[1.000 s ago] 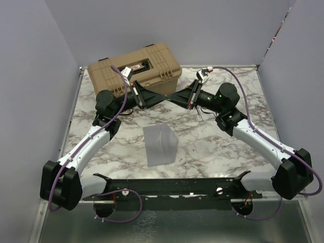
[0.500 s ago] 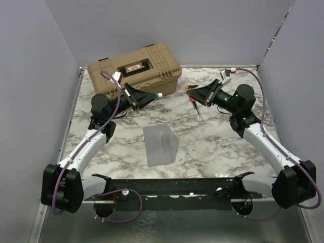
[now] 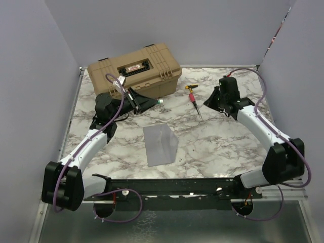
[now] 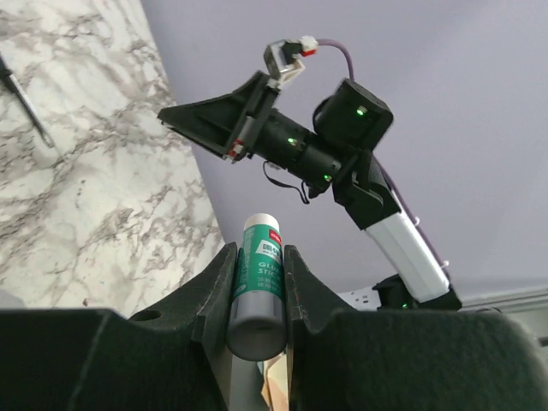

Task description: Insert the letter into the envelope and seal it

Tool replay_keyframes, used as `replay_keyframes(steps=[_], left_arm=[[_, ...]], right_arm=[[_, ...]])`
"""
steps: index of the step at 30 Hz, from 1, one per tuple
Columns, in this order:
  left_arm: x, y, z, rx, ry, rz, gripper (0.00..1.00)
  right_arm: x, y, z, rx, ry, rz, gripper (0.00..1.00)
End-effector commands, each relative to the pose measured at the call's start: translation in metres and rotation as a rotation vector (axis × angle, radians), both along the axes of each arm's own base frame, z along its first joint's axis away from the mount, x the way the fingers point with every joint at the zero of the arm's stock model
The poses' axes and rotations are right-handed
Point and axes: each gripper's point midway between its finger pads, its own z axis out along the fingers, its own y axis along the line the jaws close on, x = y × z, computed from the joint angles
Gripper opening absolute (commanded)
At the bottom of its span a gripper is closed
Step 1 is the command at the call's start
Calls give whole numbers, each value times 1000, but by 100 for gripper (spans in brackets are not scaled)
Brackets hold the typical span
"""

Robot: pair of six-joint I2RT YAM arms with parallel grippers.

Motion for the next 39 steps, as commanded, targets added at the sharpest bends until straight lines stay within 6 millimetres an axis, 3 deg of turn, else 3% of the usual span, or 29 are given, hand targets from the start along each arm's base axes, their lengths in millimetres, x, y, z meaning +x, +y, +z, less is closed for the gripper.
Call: replay_keyframes(steps=[1,5,14,21,32,39], left_arm=[[-4,-7,-36,132,33,-30,0],[-3,-8,-53,198,48,-24,0],[-4,-10,-70,237,71,-34,0],[-4,-11,-73,241,78,-44,0],[-8,-10,-72,241,79,-39,0],[-10,-10,-69,239,74,-46,0]], right_arm=[[-26,-73,-86,-429,293,-129,1],[-34,-74,-121,-478,388,-83,3],[-53,-75,-168,-518,520,-3,11],[-54,-69,-180,-505,521,48,17],[-44,-68,-182,-527,536,111,25],[-45,-63,-182,-503,555,160,36]])
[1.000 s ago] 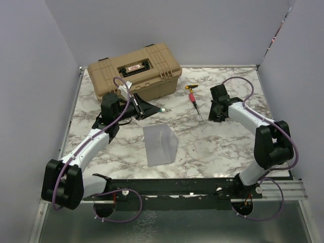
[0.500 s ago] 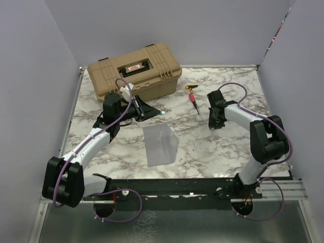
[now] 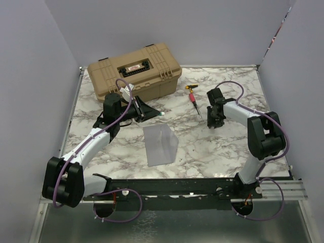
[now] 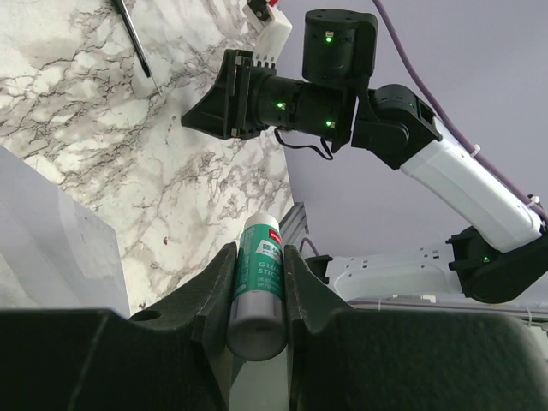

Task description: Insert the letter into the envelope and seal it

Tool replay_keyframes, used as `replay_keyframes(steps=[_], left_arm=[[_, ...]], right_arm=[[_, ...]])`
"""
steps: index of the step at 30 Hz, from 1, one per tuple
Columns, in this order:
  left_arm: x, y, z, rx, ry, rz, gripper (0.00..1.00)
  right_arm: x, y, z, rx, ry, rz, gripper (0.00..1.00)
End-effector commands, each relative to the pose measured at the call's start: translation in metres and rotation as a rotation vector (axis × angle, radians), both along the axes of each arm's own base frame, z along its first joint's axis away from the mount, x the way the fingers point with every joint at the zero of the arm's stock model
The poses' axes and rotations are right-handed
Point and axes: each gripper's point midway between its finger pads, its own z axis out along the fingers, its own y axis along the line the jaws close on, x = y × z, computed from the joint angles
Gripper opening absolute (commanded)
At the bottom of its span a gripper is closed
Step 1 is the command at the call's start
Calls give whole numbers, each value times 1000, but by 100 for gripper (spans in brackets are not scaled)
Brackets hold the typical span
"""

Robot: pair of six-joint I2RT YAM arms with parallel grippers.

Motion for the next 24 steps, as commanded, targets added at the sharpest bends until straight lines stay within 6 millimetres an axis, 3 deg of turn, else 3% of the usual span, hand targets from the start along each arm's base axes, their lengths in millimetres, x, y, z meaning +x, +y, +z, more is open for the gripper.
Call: replay_keyframes(steps=[1,14,21,24], left_arm=[[-2,0,12,0,-51,-2,0],[-2,0,14,7,-58,-5,0],[-6,-5,11,22,-64,-33,0],[-10,-13,8,32,-66,-67,0]], right_arm=[[-1,5,-2,27,40,37,38],[4,3,26,31,-28,23,52],[9,4,92,75,-206,38,62],[6,31,128,210,-311,191,62]])
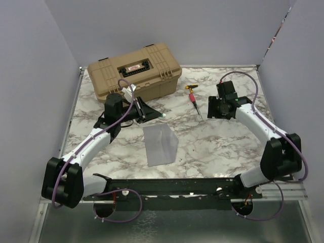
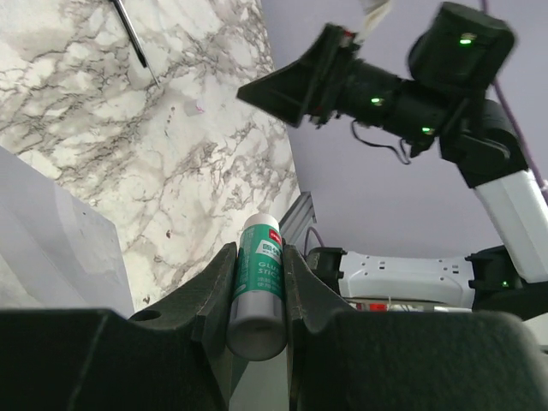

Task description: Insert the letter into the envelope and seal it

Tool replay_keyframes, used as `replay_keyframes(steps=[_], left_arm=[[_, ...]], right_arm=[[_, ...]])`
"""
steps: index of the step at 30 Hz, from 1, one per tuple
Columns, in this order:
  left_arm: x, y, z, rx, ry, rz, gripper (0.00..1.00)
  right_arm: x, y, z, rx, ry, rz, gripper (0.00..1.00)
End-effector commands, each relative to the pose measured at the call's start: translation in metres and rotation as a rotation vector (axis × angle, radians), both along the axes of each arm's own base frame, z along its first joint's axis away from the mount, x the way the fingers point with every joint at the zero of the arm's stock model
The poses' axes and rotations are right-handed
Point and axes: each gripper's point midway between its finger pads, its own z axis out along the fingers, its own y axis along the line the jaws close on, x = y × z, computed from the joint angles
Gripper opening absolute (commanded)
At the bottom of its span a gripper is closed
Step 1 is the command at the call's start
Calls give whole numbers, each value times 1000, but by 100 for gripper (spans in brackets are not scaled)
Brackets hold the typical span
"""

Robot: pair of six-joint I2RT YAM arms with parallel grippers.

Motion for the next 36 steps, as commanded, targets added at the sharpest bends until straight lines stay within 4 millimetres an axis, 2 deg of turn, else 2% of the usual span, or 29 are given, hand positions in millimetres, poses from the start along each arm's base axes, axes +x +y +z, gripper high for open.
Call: replay_keyframes(steps=[1,4,6,8,11,14,18,25,28,36], left_arm=[[-7,-14,8,17,-50,-64,0],[-12,-22,7,36,-59,-122,0],[-16,-27,9,37,-66,-163,0],[-23,-32,11,33,-76,-205,0],[-34,-39,13,25,-89,-261,0],[-45,-45,14,21,-101,-310,0],[-55,-51,15,18,-112,-354,0],[-58,-53,19,13,-121,-358,0],[-57,-53,21,13,-121,-350,0],[-58,-53,26,5,-126,-349,0]], right_arm=[[-3,42,67,189,-188,248,61],[-29,97,111,414,-341,549,64],[-55,130,137,560,-427,731,66],[-81,154,159,662,-501,890,68],[-108,178,179,733,-575,1065,69],[-119,193,180,732,-580,1159,69],[-117,206,166,694,-515,1205,67],[-124,218,154,659,-445,1289,56],[-126,222,151,657,-429,1311,48],[-134,222,142,655,-373,1361,47]])
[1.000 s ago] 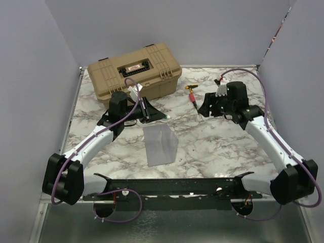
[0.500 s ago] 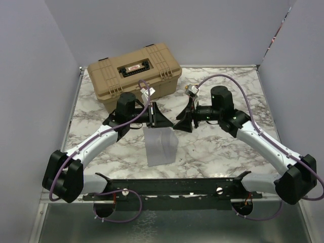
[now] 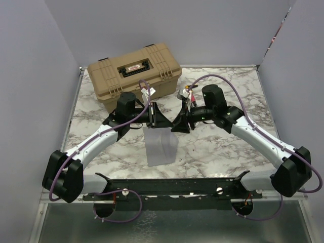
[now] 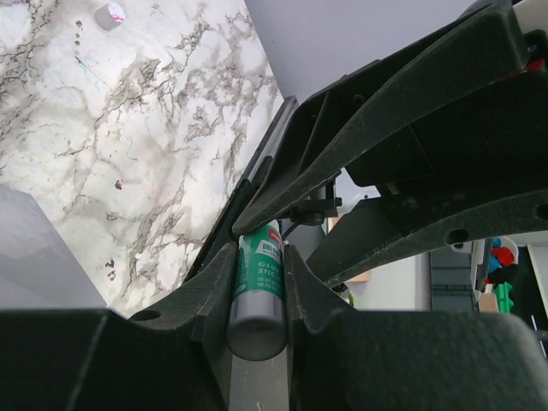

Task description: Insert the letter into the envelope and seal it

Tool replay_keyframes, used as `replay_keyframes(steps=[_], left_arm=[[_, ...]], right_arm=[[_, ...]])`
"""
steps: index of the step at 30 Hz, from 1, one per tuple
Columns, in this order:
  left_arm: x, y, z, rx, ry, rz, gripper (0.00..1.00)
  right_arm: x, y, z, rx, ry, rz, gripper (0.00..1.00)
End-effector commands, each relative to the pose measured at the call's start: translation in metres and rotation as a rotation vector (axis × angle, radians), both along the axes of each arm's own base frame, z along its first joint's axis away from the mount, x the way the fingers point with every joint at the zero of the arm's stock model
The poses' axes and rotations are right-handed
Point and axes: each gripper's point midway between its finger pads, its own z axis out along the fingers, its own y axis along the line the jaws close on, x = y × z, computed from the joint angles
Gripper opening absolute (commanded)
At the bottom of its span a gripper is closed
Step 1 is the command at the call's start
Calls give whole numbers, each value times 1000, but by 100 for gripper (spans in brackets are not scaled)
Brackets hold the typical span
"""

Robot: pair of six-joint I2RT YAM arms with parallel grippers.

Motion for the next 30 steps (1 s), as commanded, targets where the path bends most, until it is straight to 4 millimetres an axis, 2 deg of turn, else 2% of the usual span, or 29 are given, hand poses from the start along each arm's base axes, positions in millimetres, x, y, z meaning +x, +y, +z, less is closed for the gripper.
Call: replay_keyframes(steps=[1,5,12,18,21,24,26,30], left_arm=[[-2,-2,23,-34,-58,-22,0],[-2,-2,23,-35,-58,-23,0],[-1,-3,28,-41,-58,-13,0],[12,-2,40,-56,-69,72,1],[17,-1,46,-71,-72,108,9],[23,2,52,-75,-80,167,23],[30,6,53,-73,-93,229,37],[47,21,54,-79,-148,391,68]], right_arm=[[-12,1,0,-18,13,81,47],[-15,2,-2,-27,21,94,44],[-13,3,-6,-52,25,89,22],[-9,5,-1,-45,19,61,1],[-6,6,4,-23,1,35,1],[1,8,10,7,-10,-19,1],[6,12,14,45,3,-62,1],[17,21,22,147,137,-188,1]])
